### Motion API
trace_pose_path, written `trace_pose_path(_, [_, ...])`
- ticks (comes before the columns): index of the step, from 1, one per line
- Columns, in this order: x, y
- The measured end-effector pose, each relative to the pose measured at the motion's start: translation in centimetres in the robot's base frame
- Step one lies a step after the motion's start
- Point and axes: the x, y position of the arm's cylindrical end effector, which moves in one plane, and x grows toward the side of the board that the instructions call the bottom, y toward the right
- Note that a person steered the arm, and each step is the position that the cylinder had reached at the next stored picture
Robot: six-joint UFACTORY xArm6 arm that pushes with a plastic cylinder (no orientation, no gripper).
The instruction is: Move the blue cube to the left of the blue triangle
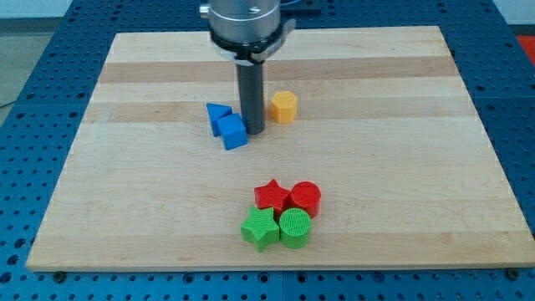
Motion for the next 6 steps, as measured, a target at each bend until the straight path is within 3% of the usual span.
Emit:
trace_pose_path(3, [1.6, 2.2])
trace_pose_path(6, [1.7, -6.4])
